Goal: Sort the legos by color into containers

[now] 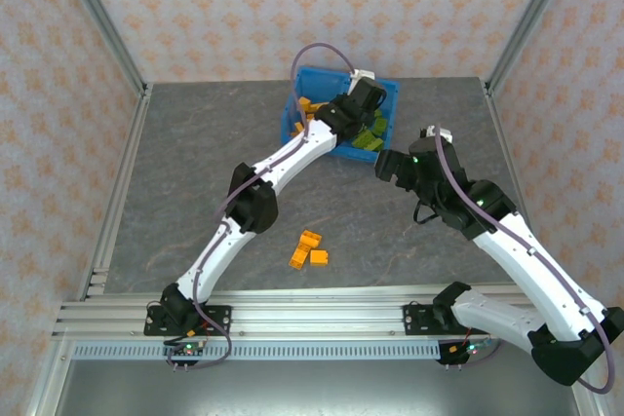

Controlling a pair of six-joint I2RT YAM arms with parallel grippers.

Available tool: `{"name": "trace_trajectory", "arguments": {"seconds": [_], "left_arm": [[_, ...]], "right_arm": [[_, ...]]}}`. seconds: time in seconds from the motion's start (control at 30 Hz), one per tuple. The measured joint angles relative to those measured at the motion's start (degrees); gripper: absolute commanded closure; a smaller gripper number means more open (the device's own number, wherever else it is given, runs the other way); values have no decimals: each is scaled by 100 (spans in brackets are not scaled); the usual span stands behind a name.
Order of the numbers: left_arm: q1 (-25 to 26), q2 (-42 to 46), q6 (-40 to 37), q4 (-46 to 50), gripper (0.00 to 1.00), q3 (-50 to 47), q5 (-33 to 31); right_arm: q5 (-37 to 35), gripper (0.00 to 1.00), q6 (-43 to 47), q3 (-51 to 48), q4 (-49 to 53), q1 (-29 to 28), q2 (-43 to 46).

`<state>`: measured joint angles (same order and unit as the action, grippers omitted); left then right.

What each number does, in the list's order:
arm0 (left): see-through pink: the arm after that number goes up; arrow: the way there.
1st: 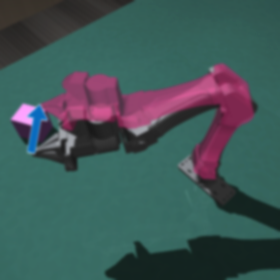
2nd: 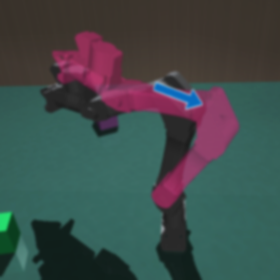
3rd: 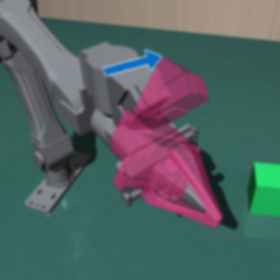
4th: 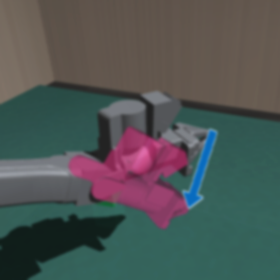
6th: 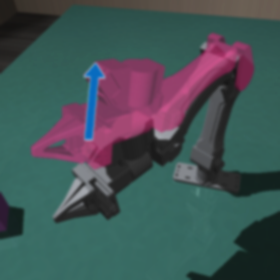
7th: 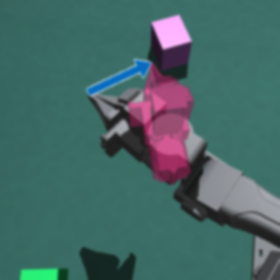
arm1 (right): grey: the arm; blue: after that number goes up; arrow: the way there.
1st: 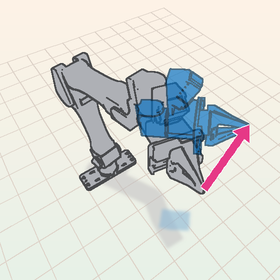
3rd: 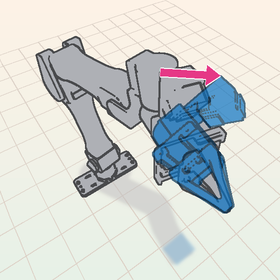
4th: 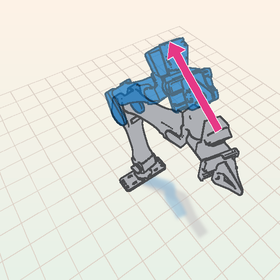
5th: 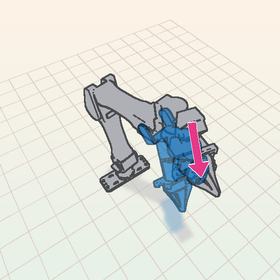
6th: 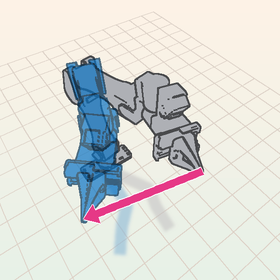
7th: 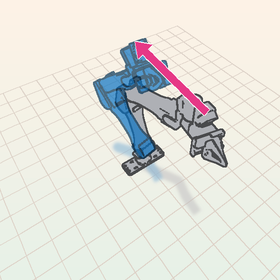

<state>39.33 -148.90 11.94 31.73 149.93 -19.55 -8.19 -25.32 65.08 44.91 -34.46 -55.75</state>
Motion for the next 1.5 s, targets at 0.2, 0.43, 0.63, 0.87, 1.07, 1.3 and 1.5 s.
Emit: {"name": "trace_trajectory", "arguments": {"seconds": [0.2, 0.43, 0.63, 0.87, 1.07, 1.3, 1.5], "left_arm": [[-20, -494, 118, -339, 47, 688, -304], [-105, -501, 315, -433, 44, 780, -334], [-164, 133, 807, 197, 44, 551, 334], [-199, 3077, 944, 192, 40, -1947, 1220], [-199, 5624, 686, -164, 31, -4457, 1488], [-254, 7300, 525, 83, 22, -7160, 1543], [-546, 8697, 916, 745, 0, -8633, 1287]], "right_arm": [[2, 0, -44, -44, 57, 0, 107], [-20, 0, -129, -251, 59, 0, 413], [13, 0, -129, -396, 76, 0, 417], [833, 2, 2, -514, -48, 0, 240], [1766, 3, 153, -621, -319, -251, -455], [2334, 5, 721, -555, -518, -1268, -2026], [2500, 7, 1161, -330, -623, -1620, -3407]]}}
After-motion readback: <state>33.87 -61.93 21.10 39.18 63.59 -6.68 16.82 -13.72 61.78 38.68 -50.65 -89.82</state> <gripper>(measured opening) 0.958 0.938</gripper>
